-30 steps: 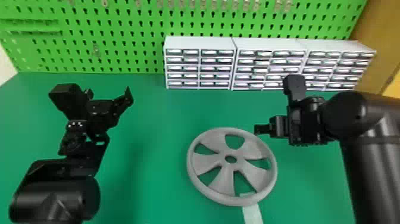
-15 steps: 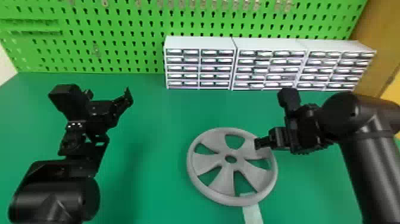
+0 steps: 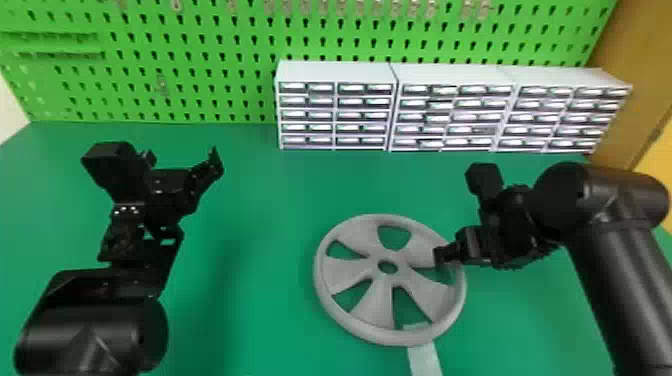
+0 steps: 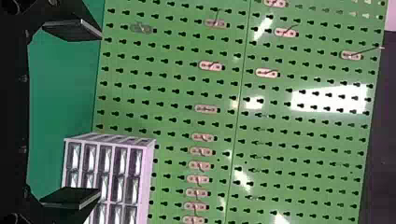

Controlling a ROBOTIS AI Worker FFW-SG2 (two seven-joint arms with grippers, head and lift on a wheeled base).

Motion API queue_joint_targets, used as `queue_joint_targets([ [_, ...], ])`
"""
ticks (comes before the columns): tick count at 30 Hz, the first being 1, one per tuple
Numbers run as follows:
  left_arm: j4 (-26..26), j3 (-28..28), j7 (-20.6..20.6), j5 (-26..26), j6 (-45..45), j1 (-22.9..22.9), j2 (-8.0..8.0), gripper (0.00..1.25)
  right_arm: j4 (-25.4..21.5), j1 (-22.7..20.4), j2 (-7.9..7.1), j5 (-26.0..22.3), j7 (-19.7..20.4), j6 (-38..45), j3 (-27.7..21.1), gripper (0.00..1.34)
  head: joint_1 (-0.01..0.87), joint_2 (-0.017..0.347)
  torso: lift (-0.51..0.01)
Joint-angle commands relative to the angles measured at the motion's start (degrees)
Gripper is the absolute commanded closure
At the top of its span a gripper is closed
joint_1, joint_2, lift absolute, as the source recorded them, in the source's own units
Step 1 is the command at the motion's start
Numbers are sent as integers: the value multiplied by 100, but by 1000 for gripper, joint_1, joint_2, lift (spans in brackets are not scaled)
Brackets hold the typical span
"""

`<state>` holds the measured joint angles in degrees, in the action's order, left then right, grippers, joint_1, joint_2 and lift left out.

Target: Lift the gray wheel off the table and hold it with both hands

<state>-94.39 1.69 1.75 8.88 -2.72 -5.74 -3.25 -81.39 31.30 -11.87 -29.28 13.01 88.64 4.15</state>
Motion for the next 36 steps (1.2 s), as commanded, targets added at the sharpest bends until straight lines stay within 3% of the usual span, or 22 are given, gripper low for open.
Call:
queue_joint_targets([
  [1, 0, -11, 1, 0, 0, -6, 0, 108, 158, 35, -8, -7, 0, -75, 24, 346, 711, 15, -98],
  [19, 0, -20, -8, 0, 0, -15, 0, 108, 457, 96, 0, -34, 0, -268, 226, 367, 711, 15, -98],
  [36, 0, -20, -8, 0, 0, -15, 0, 108, 536, 114, 0, 1, 0, -277, 261, 639, 711, 15, -98],
])
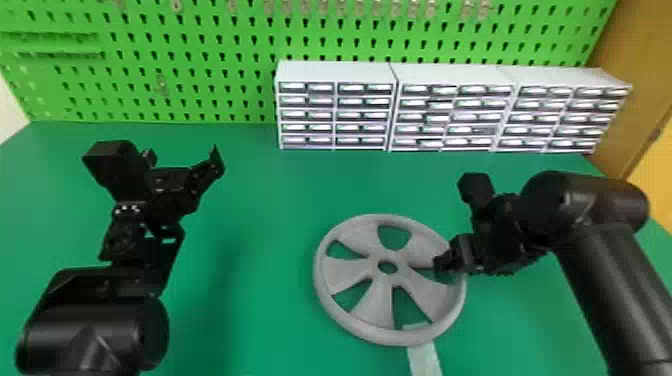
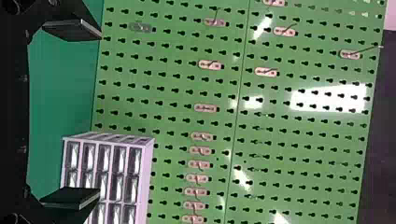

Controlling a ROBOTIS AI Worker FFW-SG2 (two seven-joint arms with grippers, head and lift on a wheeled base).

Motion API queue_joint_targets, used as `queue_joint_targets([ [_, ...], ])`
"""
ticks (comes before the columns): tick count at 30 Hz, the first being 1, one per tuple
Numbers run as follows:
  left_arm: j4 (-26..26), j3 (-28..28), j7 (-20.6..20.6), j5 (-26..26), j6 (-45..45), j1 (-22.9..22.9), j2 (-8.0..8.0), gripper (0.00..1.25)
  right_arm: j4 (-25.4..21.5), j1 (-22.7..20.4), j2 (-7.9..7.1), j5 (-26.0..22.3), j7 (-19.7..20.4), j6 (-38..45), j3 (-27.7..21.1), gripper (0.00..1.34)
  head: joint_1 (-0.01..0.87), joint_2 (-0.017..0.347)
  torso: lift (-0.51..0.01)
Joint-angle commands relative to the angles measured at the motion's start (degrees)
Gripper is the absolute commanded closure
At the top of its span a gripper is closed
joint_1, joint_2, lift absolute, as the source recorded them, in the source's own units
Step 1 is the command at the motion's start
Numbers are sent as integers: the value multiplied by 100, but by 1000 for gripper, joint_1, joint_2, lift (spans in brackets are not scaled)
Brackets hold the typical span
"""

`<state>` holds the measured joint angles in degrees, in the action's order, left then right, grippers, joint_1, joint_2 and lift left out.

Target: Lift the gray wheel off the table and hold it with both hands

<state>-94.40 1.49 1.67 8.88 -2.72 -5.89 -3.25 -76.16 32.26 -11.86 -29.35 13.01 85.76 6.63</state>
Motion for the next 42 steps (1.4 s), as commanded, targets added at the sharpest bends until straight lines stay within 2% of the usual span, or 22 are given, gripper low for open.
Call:
queue_joint_targets([
  [1, 0, 0, 0, 0, 0, 0, 0, 108, 13, 17, 0, 17, 0, 19, 14, 664, 711, 15, -98],
  [6, 0, 0, 0, 0, 0, 0, 0, 108, 13, 34, 0, 53, 0, 37, 58, 779, 711, 15, -98],
  [9, 0, 0, 0, 0, 0, 0, 0, 108, 13, 43, 0, 88, 0, 46, 93, 937, 711, 15, -98],
  [11, 0, 0, 0, 0, 9, 0, 0, 108, 13, 52, 9, 105, 0, 63, 102, 996, 711, 15, -98],
  [18, 0, 0, 0, 0, 9, -8, 0, 108, 13, 69, 9, 193, 0, 116, 163, 1021, 711, 15, -98],
  [21, 0, 0, 0, 0, 9, -8, 0, 108, 13, 87, 9, 228, 0, 133, 190, 1134, 711, 15, -98],
  [42, -9, 18, 0, 0, 0, -17, 0, 108, 4, 122, 9, 264, 0, 63, 242, 1144, 711, 15, -98],
])
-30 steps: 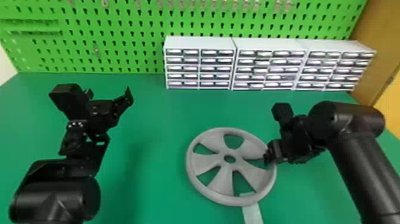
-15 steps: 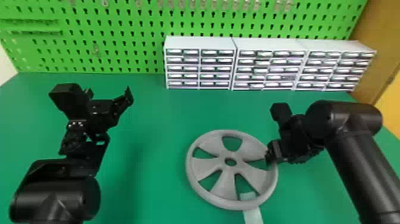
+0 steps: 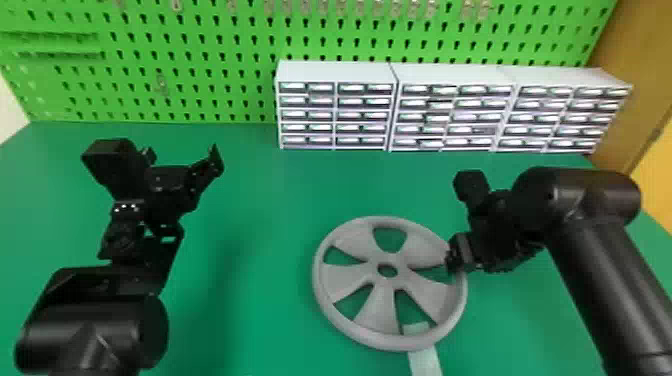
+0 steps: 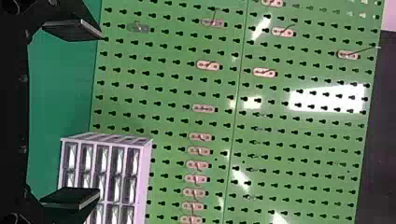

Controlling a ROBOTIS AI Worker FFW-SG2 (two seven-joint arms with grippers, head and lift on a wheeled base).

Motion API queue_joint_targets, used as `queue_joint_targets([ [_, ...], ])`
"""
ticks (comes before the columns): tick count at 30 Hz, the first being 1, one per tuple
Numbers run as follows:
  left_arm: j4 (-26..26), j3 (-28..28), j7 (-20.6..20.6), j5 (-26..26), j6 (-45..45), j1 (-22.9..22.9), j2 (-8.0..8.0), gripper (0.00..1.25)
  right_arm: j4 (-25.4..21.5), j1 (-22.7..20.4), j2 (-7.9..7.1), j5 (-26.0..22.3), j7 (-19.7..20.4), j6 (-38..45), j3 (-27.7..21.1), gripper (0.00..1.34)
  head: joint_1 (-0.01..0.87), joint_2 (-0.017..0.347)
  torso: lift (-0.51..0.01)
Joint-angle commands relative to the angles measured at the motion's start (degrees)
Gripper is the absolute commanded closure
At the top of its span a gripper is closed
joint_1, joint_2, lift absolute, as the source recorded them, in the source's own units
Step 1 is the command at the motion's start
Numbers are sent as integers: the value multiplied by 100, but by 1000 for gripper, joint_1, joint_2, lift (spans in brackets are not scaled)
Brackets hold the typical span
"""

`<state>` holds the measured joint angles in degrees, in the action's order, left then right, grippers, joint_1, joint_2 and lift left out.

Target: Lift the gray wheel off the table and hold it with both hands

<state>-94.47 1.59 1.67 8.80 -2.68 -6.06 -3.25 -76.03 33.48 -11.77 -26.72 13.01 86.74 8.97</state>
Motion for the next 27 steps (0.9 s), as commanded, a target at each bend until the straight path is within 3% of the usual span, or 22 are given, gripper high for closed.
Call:
queue_joint_targets([
  [1, -1, 8, 0, -1, 5, 0, 0, 108, -17, -9, -1, -9, 0, -52, 9, 1144, 711, 15, -98],
  [16, -53, 17, -35, 8, -4, 9, 0, 108, -378, -105, -27, 26, 0, -254, 35, 1144, 711, 15, -98],
  [27, -53, 17, -52, 8, -13, 26, 0, 108, -1019, -378, -1, 149, 0, -861, -114, 1147, 711, 15, -98],
])
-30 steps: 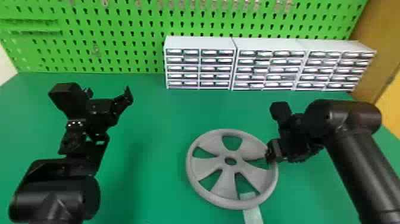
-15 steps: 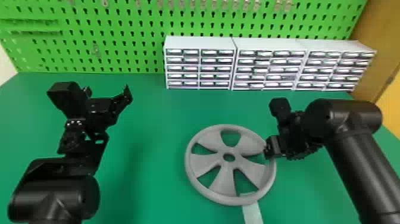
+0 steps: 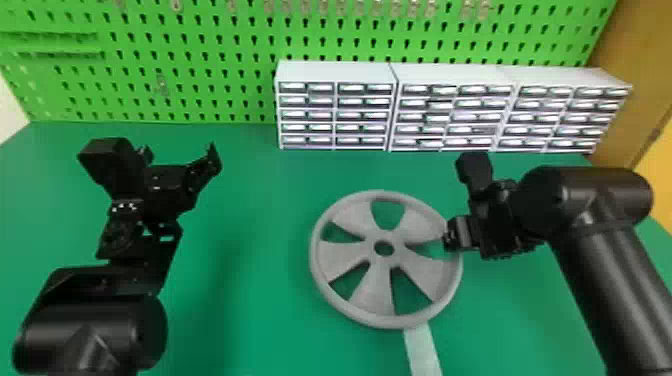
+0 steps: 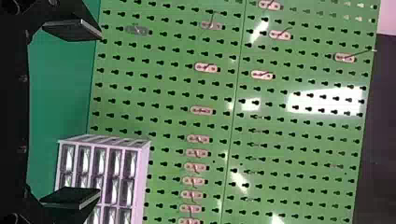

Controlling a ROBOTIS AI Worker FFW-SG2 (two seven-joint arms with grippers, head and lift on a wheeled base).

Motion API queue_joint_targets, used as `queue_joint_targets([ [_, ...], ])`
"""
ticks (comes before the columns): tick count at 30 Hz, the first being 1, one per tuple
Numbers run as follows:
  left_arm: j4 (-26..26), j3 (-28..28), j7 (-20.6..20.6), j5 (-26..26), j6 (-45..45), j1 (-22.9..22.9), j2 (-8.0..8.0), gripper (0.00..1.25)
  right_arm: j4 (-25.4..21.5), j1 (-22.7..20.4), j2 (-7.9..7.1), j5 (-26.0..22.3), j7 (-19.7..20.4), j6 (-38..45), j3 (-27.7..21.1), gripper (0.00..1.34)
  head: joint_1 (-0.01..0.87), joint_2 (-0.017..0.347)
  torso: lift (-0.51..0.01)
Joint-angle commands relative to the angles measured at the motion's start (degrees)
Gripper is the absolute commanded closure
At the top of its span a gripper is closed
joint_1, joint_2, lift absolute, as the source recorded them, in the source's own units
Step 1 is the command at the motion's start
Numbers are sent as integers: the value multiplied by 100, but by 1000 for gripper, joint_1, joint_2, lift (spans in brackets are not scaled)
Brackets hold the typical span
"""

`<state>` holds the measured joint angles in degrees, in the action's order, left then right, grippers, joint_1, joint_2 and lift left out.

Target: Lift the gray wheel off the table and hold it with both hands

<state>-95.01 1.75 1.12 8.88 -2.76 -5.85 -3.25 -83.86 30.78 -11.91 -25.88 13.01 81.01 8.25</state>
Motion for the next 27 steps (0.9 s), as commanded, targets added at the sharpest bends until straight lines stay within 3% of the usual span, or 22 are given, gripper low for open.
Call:
queue_joint_targets([
  [1, -9, -8, -7, 0, -5, 5, 0, 108, -342, -168, 14, 74, 0, -420, -61, 1147, 711, 15, -98],
  [15, -27, 0, -16, 9, -5, 5, 0, 108, -1212, -748, 84, 470, -149, -2222, -105, 1157, 711, 15, -98],
  [27, -53, -26, -86, 53, -5, 14, 0, 108, -1713, -1329, 330, 1208, -149, -4041, 18, 1157, 711, 15, -98],
])
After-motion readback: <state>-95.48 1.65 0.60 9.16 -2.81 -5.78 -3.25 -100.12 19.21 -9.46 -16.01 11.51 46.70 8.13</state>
